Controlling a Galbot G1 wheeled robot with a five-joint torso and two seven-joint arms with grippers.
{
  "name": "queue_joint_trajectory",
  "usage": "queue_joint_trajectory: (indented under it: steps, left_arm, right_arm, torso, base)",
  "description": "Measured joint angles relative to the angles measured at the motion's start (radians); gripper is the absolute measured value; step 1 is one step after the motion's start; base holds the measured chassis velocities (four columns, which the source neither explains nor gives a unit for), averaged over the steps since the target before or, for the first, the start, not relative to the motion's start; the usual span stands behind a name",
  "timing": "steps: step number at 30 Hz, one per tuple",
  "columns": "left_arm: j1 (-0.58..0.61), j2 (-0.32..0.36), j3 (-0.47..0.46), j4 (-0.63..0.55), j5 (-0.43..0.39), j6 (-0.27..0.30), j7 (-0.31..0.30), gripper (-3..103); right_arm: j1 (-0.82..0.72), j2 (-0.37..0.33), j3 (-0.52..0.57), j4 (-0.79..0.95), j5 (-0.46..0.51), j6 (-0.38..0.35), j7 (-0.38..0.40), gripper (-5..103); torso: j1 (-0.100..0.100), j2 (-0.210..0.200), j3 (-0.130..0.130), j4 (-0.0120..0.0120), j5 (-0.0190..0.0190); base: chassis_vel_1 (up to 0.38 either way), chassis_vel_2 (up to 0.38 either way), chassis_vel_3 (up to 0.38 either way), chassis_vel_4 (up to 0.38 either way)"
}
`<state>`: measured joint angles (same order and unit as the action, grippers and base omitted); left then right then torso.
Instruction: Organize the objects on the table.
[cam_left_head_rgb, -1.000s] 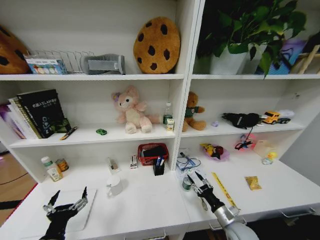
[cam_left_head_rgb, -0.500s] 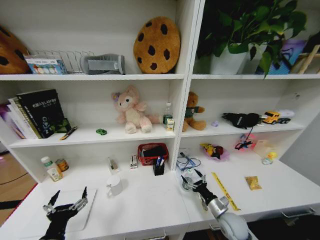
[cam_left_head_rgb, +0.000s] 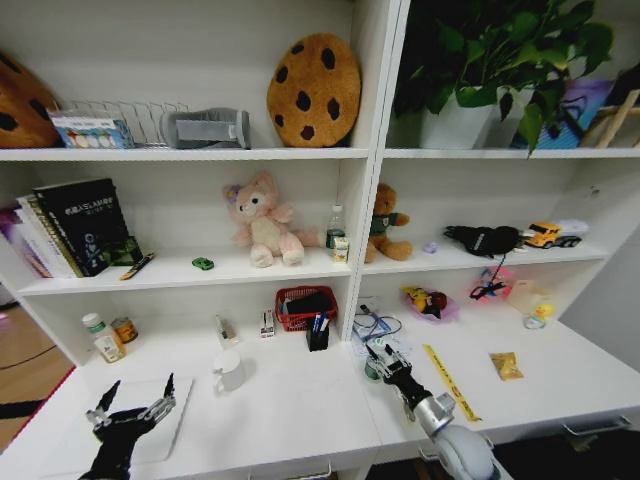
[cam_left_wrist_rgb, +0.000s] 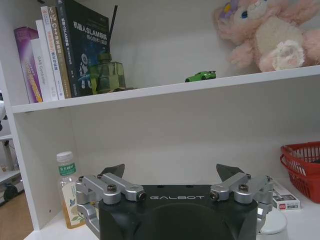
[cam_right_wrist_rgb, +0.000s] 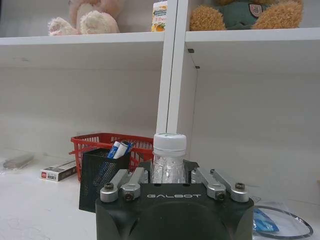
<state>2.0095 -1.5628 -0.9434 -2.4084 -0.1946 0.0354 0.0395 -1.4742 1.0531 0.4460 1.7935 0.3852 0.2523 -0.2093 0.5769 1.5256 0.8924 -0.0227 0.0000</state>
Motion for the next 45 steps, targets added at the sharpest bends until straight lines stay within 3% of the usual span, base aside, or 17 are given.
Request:
queue_joint_trajectory:
  steps: [5, 10, 13, 14, 16, 17, 19, 21, 22, 24, 26, 31, 34, 43, 45]
  left_arm:
    - [0.000, 0.000, 0.000, 0.000, 0.000, 0.000, 0.000, 100]
    - [0.000, 0.000, 0.000, 0.000, 0.000, 0.000, 0.000, 100]
    - [0.000, 0.000, 0.000, 0.000, 0.000, 0.000, 0.000, 100]
    - [0.000, 0.000, 0.000, 0.000, 0.000, 0.000, 0.000, 100]
    - [0.000, 0.000, 0.000, 0.000, 0.000, 0.000, 0.000, 100]
    - [0.000, 0.000, 0.000, 0.000, 0.000, 0.000, 0.000, 100]
    - [0.000, 0.000, 0.000, 0.000, 0.000, 0.000, 0.000, 100]
    - [0.000, 0.000, 0.000, 0.000, 0.000, 0.000, 0.000, 100]
    - [0.000, 0.000, 0.000, 0.000, 0.000, 0.000, 0.000, 100]
    - [0.000, 0.000, 0.000, 0.000, 0.000, 0.000, 0.000, 100]
    - [0.000, 0.000, 0.000, 0.000, 0.000, 0.000, 0.000, 100]
    - [0.000, 0.000, 0.000, 0.000, 0.000, 0.000, 0.000, 100]
    - [0.000, 0.000, 0.000, 0.000, 0.000, 0.000, 0.000, 100]
    - [0.000, 0.000, 0.000, 0.000, 0.000, 0.000, 0.000, 100]
    - [0.000, 0.000, 0.000, 0.000, 0.000, 0.000, 0.000, 100]
  right_arm:
    - [-0.056, -0.008, 0.044, 0.060, 0.013, 0.003, -0.006, 26]
    - [-0.265, -0.036, 0.151, 0.222, 0.065, 0.043, -0.026, 26]
    - [-0.477, 0.012, 0.235, 0.344, 0.068, 0.152, -0.063, 26]
    - [-0.477, 0.012, 0.235, 0.344, 0.068, 0.152, -0.063, 26]
    - [-0.652, 0.103, 0.276, 0.392, 0.019, 0.274, -0.095, 26]
    - [-0.652, 0.103, 0.276, 0.392, 0.019, 0.274, -0.095, 26]
    - [-0.775, 0.157, 0.282, 0.369, -0.013, 0.383, -0.139, 26]
    - [-0.804, 0.164, 0.278, 0.340, -0.018, 0.417, -0.157, 26]
    - [-0.830, 0.168, 0.272, 0.276, -0.030, 0.471, -0.184, 26]
    - [-0.837, 0.165, 0.273, 0.164, -0.054, 0.535, -0.209, 26]
    - [-0.831, 0.153, 0.269, 0.099, -0.060, 0.552, -0.211, 26]
    - [-0.730, 0.143, 0.243, -0.131, -0.077, 0.557, -0.209, 26]
    - [-0.570, 0.141, 0.232, -0.363, -0.139, 0.556, -0.210, 26]
    - [-0.496, 0.129, 0.222, -0.453, -0.153, 0.550, -0.210, 26]
    - [-0.409, 0.130, 0.215, -0.572, -0.179, 0.536, -0.209, 26]
  torso:
    - [0.000, 0.000, 0.000, 0.0001, 0.0002]
    - [0.000, 0.000, 0.000, -0.0001, 0.0000]
    - [0.000, 0.000, 0.000, 0.0002, -0.0003]
    - [0.000, 0.000, 0.000, 0.0002, -0.0003]
    - [0.000, 0.000, 0.000, -0.0002, 0.0000]
    - [0.000, 0.000, 0.000, -0.0002, 0.0000]
    - [0.000, 0.000, 0.000, -0.0003, -0.0008]
    - [0.000, 0.000, 0.000, -0.0004, -0.0009]
    - [0.000, 0.000, 0.000, -0.0004, -0.0002]
    - [0.000, 0.000, 0.000, -0.0002, 0.0003]
    - [0.000, 0.000, 0.000, -0.0002, 0.0000]
    - [0.000, 0.000, 0.000, -0.0002, 0.0002]
    - [0.000, 0.000, 0.000, 0.0001, 0.0008]
    - [0.000, 0.000, 0.000, 0.0005, 0.0003]
    - [0.000, 0.000, 0.000, 0.0002, 0.0000]
  base:
    - [0.000, 0.000, 0.000, 0.000]
    - [0.000, 0.000, 0.000, 0.000]
    - [0.000, 0.000, 0.000, 0.000]
    - [0.000, 0.000, 0.000, 0.000]
    - [0.000, 0.000, 0.000, 0.000]
    - [0.000, 0.000, 0.000, 0.000]
    - [0.000, 0.000, 0.000, 0.000]
    - [0.000, 0.000, 0.000, 0.000]
    - [0.000, 0.000, 0.000, 0.000]
    - [0.000, 0.000, 0.000, 0.000]
    - [0.000, 0.000, 0.000, 0.000]
    - [0.000, 0.000, 0.000, 0.000]
    - [0.000, 0.000, 0.000, 0.000]
    - [0.000, 0.000, 0.000, 0.000]
    - [0.000, 0.000, 0.000, 0.000]
